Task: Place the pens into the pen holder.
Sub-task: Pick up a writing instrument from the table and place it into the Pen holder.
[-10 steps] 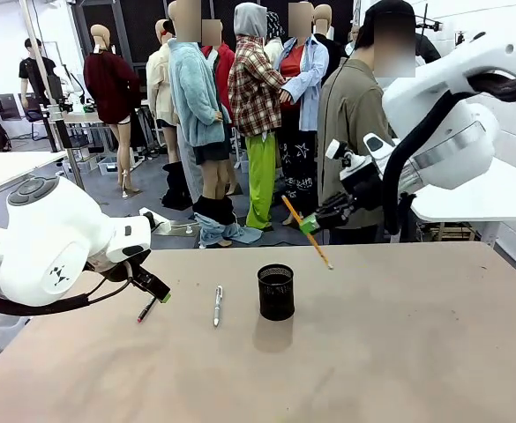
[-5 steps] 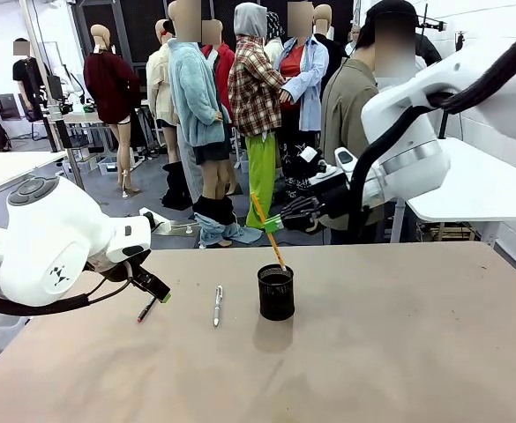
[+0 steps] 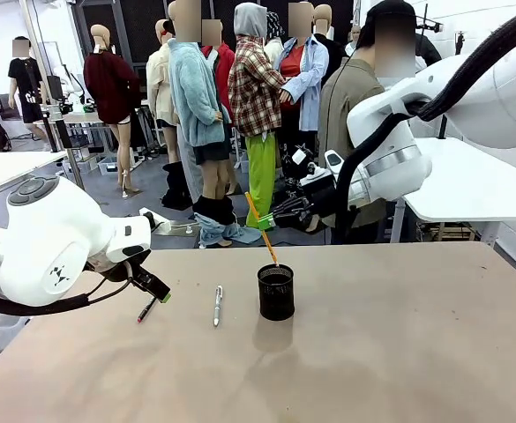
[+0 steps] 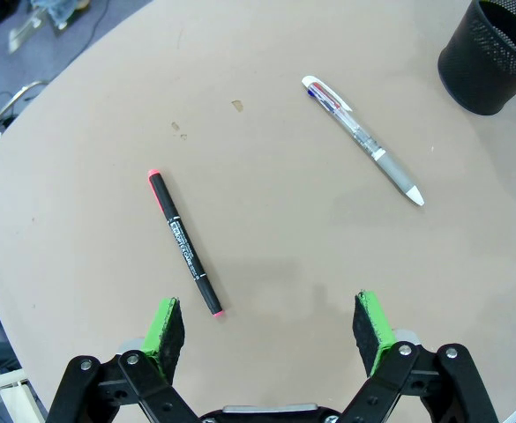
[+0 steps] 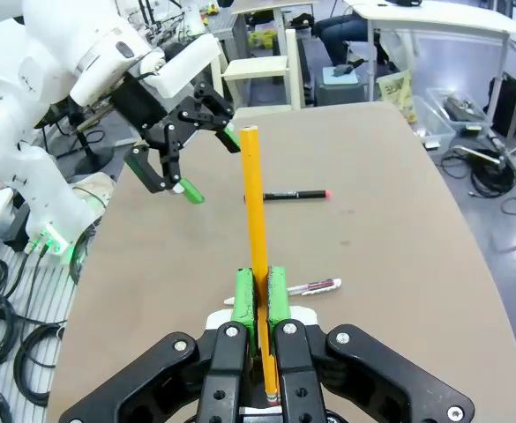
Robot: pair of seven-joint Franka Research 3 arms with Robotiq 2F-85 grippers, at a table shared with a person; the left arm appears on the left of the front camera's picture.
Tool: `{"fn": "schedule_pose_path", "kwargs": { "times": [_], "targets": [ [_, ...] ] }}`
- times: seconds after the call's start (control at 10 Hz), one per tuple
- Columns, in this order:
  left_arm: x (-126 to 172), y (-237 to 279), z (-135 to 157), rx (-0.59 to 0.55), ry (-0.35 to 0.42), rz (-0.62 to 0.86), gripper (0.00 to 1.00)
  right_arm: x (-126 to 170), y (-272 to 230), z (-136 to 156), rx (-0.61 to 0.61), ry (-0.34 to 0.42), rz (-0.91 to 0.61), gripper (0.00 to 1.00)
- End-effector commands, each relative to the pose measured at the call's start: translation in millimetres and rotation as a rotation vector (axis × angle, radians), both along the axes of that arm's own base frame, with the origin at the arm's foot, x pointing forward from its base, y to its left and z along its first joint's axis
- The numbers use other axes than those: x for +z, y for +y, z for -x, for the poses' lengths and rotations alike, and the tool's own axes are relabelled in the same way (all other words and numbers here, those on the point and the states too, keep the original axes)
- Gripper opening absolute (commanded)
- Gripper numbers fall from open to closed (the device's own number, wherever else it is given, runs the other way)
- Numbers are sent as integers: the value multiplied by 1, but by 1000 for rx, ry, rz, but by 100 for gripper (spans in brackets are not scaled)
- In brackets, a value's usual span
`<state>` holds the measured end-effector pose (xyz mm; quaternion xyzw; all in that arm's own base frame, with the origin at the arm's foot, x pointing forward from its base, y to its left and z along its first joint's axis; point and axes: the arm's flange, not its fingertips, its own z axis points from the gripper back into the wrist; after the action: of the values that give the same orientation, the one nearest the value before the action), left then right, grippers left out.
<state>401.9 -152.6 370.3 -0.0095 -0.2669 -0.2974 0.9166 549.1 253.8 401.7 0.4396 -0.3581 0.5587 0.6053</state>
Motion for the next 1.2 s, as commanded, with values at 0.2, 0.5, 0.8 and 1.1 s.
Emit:
{"fn": "schedule_pose_path", "kwargs": {
  "times": [0.2,0.5,0.8,1.1],
  "targets": [
    [1,2,0,3,-1,3,100,-27,11,-20,-3,66,-7,0],
    [1,2,0,3,-1,3,100,-51,11,-18,-17,104,40,0],
    [1,2,0,3,-1,3,100,-67,7,-7,-21,90,93,9],
    [1,2,0,3,-1,3,100,-69,1,0,-34,100,103,67]
  ]
}}
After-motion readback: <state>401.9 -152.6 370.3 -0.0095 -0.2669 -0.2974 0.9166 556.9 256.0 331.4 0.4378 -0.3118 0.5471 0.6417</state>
